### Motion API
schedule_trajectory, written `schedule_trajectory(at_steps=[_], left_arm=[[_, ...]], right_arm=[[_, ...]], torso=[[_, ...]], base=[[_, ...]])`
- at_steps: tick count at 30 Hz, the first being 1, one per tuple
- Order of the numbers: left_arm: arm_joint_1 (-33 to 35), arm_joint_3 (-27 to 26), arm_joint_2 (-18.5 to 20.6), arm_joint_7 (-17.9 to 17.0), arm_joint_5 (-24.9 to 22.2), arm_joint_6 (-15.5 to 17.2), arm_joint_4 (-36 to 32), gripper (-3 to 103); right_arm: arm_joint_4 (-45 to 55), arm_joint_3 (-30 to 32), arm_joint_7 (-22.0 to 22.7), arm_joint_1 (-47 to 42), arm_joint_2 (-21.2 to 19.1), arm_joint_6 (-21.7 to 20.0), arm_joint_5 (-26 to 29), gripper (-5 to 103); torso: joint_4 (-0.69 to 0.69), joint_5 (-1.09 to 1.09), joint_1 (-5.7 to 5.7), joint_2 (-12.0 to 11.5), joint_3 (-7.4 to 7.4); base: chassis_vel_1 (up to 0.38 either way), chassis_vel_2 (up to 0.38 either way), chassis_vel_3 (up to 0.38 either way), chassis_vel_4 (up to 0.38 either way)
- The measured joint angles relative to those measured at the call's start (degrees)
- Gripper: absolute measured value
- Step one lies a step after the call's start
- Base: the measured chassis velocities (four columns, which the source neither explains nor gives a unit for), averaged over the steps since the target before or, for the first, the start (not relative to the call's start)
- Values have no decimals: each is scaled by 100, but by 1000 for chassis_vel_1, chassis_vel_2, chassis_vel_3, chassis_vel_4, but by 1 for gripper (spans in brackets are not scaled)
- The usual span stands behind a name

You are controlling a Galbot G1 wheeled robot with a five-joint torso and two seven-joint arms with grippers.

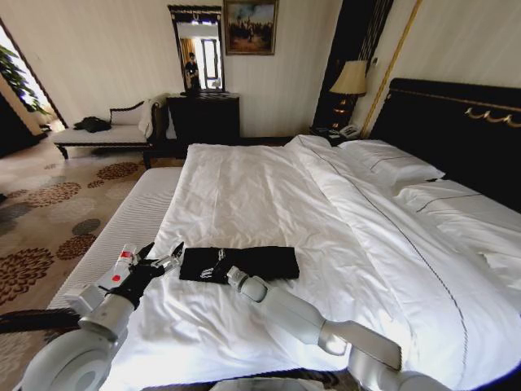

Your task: Fold the clothes on the bed.

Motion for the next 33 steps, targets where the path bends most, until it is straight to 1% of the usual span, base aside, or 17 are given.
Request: schedule_trajectory(at_steps=[3,6,7,9,10,11,12,14,17,18,19,20,25,27,31,32,33], left_arm=[[-19,86,-19,-16,193,1,54,100],[-41,245,-8,-55,555,15,167,100],[-41,245,-8,-55,555,15,167,100],[-78,421,-4,-58,703,26,232,100],[-78,421,-4,-58,703,26,232,100],[-80,502,-4,-48,779,33,262,100],[-80,591,-4,-16,904,33,306,100],[-52,765,-9,96,1184,-25,415,100],[-1,872,-17,273,1344,-134,495,100],[38,950,-23,478,1478,-287,559,100],[51,1046,-34,612,1577,-412,607,100],[51,1046,-34,612,1577,-412,607,100],[70,1220,-78,767,1662,-660,644,100],[87,1213,-78,800,1691,-682,652,100],[251,1172,-116,917,2109,-877,778,100],[251,1172,-116,917,2109,-877,778,100],[306,1176,-150,940,2245,-938,812,100]], right_arm=[[338,227,115,-15,-176,-166,395,100],[956,640,329,-113,-630,-540,1091,100],[956,640,329,-113,-630,-540,1091,100],[1439,972,446,-283,-1178,-804,1601,100],[1439,972,446,-283,-1178,-804,1601,100],[1655,1144,497,-401,-1450,-909,1850,100],[1905,1354,536,-574,-1716,-1025,2131,100],[2379,1793,587,-1011,-2167,-1204,2628,100],[2728,2073,615,-1392,-2439,-1329,2954,100],[2992,2321,638,-1721,-2619,-1424,3162,100],[3274,2636,658,-2075,-2749,-1564,3357,100],[3274,2636,658,-2075,-2749,-1564,3357,100],[4084,4049,729,-3276,-2938,-2234,4364,100],[4141,4242,734,-3403,-2939,-2334,4526,100],[4224,5342,736,-3994,-2860,-3054,5543,100],[4224,5342,736,-3994,-2860,-3054,5543,100],[4224,5574,746,-4101,-2817,-3279,5781,100]], torso=[[-1,1,0,0,0],[-1,1,0,0,0],[-1,1,0,0,0],[1,2,0,0,0],[1,2,0,0,0],[-2,1,0,0,0],[-7,0,1,0,0],[-6,0,0,0,0],[-5,3,0,0,-1],[1,4,0,0,-1],[1,2,0,0,0],[1,2,0,0,0],[-2,2,-1,1,-1],[-2,2,-1,1,-1],[-1,1,0,1,-1],[-1,1,0,1,-1],[-2,0,0,1,-1]], base=[[0,0,0,0],[0,0,0,0],[0,0,0,0],[0,0,0,0],[0,0,0,0],[0,0,0,0],[0,0,0,0],[0,0,0,0],[0,0,0,0],[0,0,0,0],[0,0,0,0],[0,0,0,0],[0,0,0,0],[0,0,0,0],[0,0,0,0],[0,0,0,0],[0,0,0,0]])
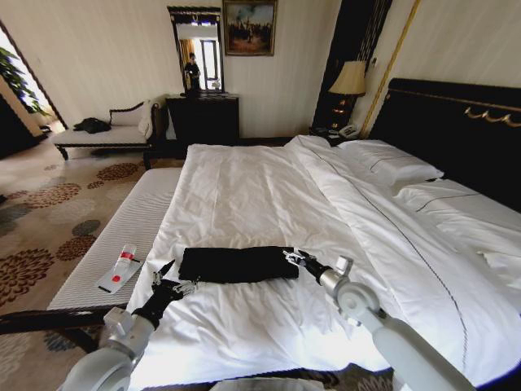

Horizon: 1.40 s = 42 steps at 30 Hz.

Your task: Fold the clothes on the bed.

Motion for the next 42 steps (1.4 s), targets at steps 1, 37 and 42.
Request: schedule_trajectory(at_steps=[1,37,42], left_arm=[[37,12,-37,12,111,-56,31,100],[252,23,-255,36,199,-391,-73,100],[251,23,-254,34,198,-388,-73,100]], right_arm=[[-12,144,10,-64,37,-176,156,100],[-1511,-295,-96,888,887,-1005,193,100],[-1559,-439,-92,976,1130,-995,114,100]], torso=[[0,1,0,0,0],[0,0,1,0,1],[1,0,1,0,1]], base=[[0,0,0,0],[0,0,0,0],[0,0,0,0]])
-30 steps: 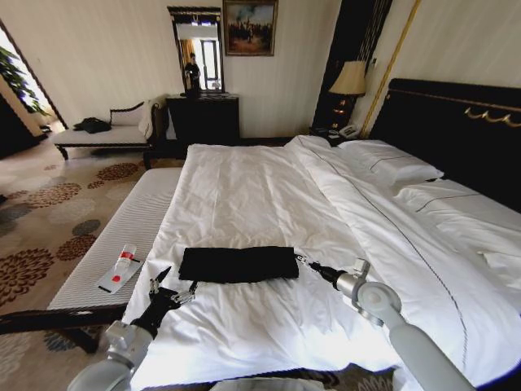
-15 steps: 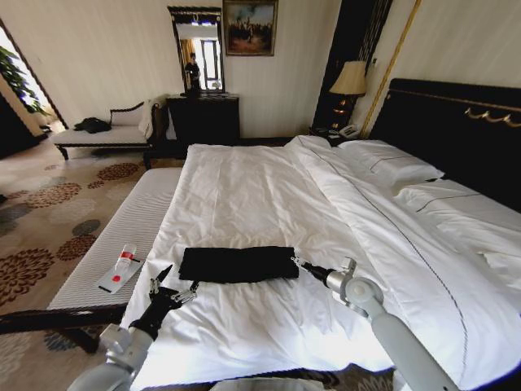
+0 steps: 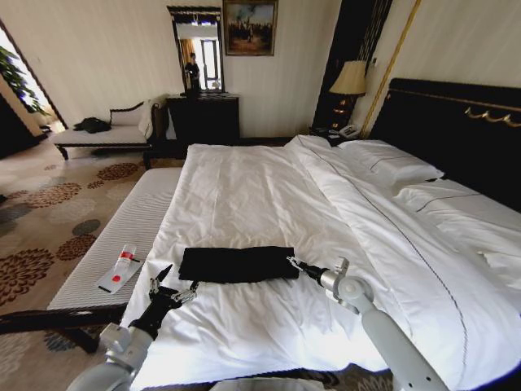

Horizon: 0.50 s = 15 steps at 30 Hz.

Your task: Fold the clothes on the bed.

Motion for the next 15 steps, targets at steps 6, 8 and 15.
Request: schedule_trajectory(at_steps=[6,8,15], left_arm=[[-1,0,1,-2,0,3,0,100],[-1,0,1,-3,0,5,0,100],[-1,0,1,-4,0,8,1,100]], right_arm=[[-50,-126,3,52,152,7,-81,98],[-75,-160,16,67,169,29,-126,88],[-4,-185,28,38,145,66,-187,67]], torso=[[0,0,1,0,0],[0,0,0,0,0],[-1,0,0,0,0]], base=[[0,0,0,0],[0,0,0,0],[0,0,0,0]])
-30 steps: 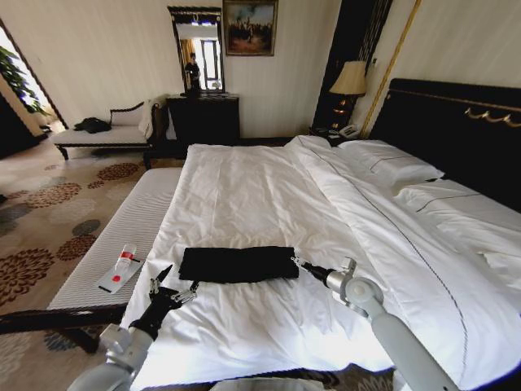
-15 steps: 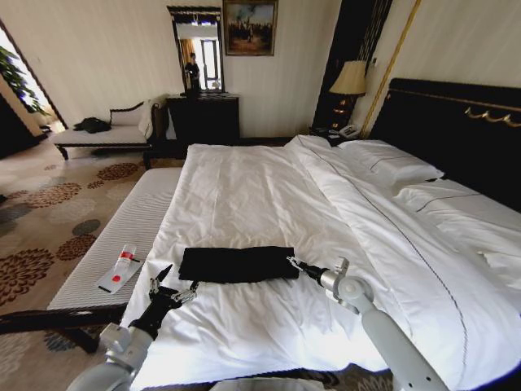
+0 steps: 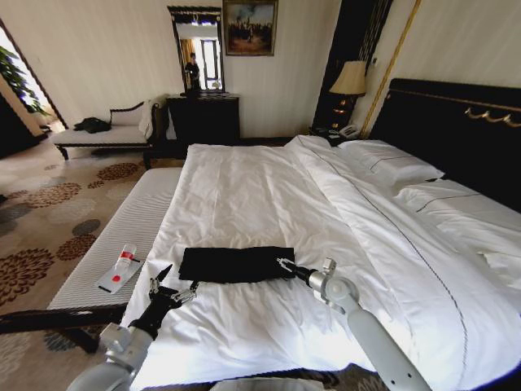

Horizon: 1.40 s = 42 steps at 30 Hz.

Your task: Fold the clothes on the bed.

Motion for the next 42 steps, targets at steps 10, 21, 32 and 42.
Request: schedule_trajectory(at_steps=[10,21,32,42], left_arm=[[0,0,1,0,0,1,1,100],[-1,0,0,0,0,2,2,100],[-1,0,1,-1,0,2,2,100],[-1,-1,1,-1,0,2,2,100]], right_arm=[[57,-82,16,-34,50,41,-119,28],[119,-80,35,-47,-9,39,-195,5],[457,97,133,-157,-304,-80,-173,5],[705,691,179,-415,-974,-218,-101,5]], torso=[[0,0,0,0,0],[1,1,0,0,0],[2,1,0,0,0],[-1,2,0,0,0]], base=[[0,0,0,0],[0,0,0,0],[0,0,0,0],[0,0,0,0]])
